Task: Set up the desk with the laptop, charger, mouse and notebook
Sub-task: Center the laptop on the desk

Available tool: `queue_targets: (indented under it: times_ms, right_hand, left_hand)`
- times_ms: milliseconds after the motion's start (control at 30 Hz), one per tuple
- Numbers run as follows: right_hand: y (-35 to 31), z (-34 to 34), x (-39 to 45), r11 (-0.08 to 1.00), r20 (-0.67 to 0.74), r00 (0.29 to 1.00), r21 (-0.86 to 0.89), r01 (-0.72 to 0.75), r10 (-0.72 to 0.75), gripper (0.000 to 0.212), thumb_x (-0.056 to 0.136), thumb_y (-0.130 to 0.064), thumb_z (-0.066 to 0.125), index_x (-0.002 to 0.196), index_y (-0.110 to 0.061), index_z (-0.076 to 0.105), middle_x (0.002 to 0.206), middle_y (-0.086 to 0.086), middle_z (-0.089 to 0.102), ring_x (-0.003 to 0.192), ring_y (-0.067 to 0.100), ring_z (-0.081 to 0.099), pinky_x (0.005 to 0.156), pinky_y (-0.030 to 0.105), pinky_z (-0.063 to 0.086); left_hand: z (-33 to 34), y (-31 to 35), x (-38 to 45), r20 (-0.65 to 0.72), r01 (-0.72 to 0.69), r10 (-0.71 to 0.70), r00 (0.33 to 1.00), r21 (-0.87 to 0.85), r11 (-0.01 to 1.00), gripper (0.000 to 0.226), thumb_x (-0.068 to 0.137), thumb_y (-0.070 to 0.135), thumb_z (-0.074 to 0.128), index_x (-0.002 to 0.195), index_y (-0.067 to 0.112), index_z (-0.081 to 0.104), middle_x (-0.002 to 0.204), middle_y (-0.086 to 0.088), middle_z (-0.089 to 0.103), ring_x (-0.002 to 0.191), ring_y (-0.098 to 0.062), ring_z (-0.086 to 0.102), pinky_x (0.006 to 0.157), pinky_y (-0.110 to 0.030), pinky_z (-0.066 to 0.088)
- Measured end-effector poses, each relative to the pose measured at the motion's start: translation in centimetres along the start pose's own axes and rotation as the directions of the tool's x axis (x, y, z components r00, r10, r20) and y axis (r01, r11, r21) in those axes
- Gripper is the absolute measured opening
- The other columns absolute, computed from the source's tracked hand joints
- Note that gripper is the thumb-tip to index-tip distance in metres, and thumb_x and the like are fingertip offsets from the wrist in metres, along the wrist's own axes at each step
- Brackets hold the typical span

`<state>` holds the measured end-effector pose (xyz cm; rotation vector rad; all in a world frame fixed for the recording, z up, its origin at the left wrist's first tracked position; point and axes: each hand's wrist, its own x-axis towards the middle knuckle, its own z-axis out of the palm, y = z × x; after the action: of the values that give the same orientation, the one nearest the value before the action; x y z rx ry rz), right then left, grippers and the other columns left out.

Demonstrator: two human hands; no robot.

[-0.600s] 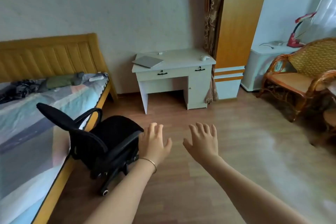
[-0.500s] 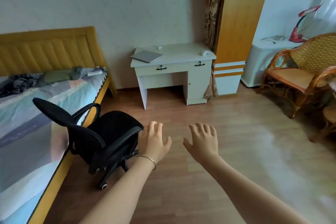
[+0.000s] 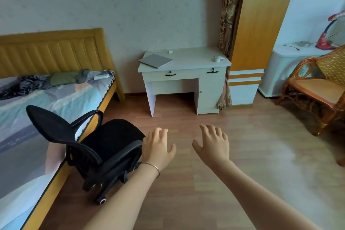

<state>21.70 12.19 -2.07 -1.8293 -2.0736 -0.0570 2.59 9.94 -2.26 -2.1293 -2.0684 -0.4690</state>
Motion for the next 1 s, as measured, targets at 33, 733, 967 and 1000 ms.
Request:
queue_targets:
  times_ms: [33,733,967,1000]
  right_hand:
    - [0.0,0.5,1.4,1.0,0.001,1.0,0.001,0.0,0.0,0.057,0.081,-0.051,0.049,0.128,-0.019,0.046,0.129,0.003,0.054,0.116,0.027,0.049,0.096,0.04,0.039]
    - [-2.7,11.7,41.2,0.994,0.054,0.992,-0.011,-0.111,0.111,0.066,0.085,-0.049,0.045,0.142,-0.022,0.027,0.134,0.003,0.047,0.121,0.026,0.044,0.096,0.038,0.037]
    - [0.0,19.0,56.4,0.994,0.131,0.987,0.037,-0.1,0.095,0.063,0.085,-0.047,0.046,0.139,-0.02,0.03,0.13,0.006,0.048,0.116,0.028,0.044,0.092,0.039,0.037]
    - [0.4,19.8,58.6,0.995,0.139,0.986,0.04,-0.097,0.09,0.063,0.085,-0.047,0.046,0.139,-0.02,0.03,0.13,0.006,0.049,0.116,0.028,0.044,0.092,0.039,0.037]
  left_hand:
    - [0.4,-0.4,1.5,-0.002,0.005,-0.005,1.0,-0.008,1.0,0.051,0.081,0.049,0.047,0.121,0.017,0.05,0.118,-0.004,0.053,0.103,-0.025,0.052,0.082,-0.037,0.044]
    - [11.9,-12.7,40.7,-0.022,-0.015,0.013,1.0,-0.077,0.997,0.049,0.079,0.045,0.052,0.119,0.017,0.054,0.114,-0.004,0.057,0.096,-0.025,0.054,0.073,-0.034,0.045]
    - [18.1,-13.8,55.2,0.038,0.019,-0.018,0.999,-0.016,1.0,0.05,0.078,0.045,0.054,0.119,0.015,0.054,0.111,-0.006,0.058,0.094,-0.028,0.055,0.069,-0.035,0.043]
    - [18.7,-13.9,57.2,0.042,0.016,-0.016,0.999,-0.002,1.0,0.05,0.079,0.045,0.055,0.119,0.015,0.053,0.111,-0.006,0.058,0.094,-0.027,0.055,0.069,-0.035,0.043]
